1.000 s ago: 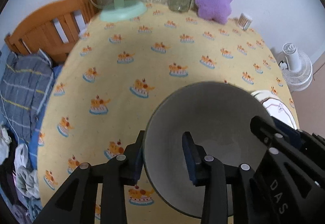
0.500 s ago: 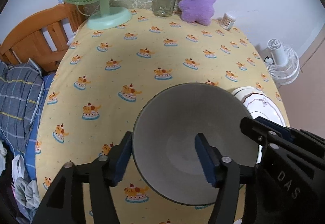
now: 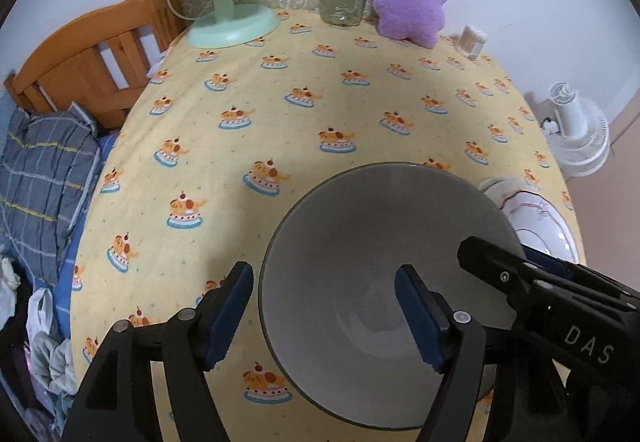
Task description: Organize plates and bowls
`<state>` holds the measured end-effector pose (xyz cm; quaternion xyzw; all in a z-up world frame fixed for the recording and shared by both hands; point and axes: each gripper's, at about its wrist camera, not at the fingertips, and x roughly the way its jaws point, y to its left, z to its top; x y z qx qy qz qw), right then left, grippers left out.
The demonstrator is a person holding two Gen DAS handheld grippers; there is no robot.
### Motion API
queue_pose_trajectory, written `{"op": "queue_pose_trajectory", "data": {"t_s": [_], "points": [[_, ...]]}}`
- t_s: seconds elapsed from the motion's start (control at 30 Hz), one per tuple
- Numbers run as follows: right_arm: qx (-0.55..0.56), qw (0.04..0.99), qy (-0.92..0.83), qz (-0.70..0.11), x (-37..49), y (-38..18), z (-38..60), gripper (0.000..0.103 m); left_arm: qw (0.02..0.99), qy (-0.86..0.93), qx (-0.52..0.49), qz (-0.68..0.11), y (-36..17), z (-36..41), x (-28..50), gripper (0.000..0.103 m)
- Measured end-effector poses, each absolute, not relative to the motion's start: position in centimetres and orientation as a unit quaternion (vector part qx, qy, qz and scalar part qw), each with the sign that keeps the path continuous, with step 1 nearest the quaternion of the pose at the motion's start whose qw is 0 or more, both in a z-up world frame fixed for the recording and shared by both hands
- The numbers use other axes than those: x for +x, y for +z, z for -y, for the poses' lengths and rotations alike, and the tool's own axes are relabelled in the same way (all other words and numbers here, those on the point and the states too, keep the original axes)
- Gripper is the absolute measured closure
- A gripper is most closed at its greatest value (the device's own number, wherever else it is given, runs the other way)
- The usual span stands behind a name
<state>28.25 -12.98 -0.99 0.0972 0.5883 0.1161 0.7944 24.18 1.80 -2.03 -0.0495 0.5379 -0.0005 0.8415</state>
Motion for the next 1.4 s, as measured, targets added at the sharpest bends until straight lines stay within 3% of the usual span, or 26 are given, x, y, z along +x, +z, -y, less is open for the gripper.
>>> {"op": "queue_pose_trajectory", "data": {"t_s": [0.4,0.63,0.8,1.4], "points": [[0.088,0.774,0.18,-0.601,29.3,-2.8,12.9,0.056,0.825,0.045,-0.041,-0.561,-3.5,-1.6,24.6,0.028],[0.064,0.778,0.172,-0.601,29.0,-2.3,11.6,0.069,0.821,0.04,-0.032,-0.569,-3.7,-1.9,24.7,0.028],[0.068,0.774,0.168,-0.606,29.3,-2.8,10.9,0.072,0.818,0.023,-0.022,-0.575,-4.0,-2.5,25.2,0.028],[0.186,0.746,0.123,-0.628,28.3,-4.9,12.1,0.071,0.809,-0.094,-0.026,-0.579,-5.5,-2.6,26.6,0.028]]}}
